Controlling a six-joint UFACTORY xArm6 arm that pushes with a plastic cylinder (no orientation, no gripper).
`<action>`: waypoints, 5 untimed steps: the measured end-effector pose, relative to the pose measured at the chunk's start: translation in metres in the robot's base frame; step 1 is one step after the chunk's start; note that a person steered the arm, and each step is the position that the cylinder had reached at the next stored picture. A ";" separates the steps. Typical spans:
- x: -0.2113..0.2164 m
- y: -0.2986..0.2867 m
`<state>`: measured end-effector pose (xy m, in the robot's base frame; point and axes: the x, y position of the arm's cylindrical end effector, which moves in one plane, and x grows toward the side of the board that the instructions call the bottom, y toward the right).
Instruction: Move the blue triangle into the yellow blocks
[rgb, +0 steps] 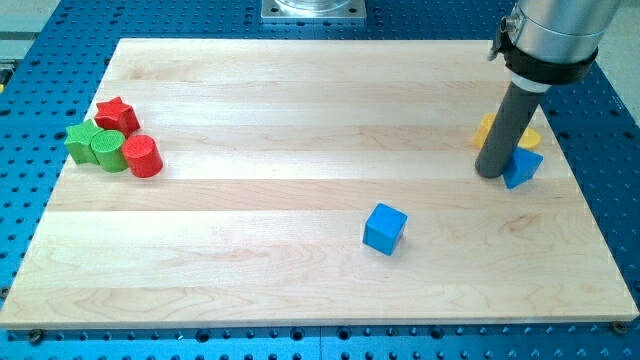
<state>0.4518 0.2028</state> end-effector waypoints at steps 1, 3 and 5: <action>0.041 0.012; 0.036 0.047; 0.006 0.031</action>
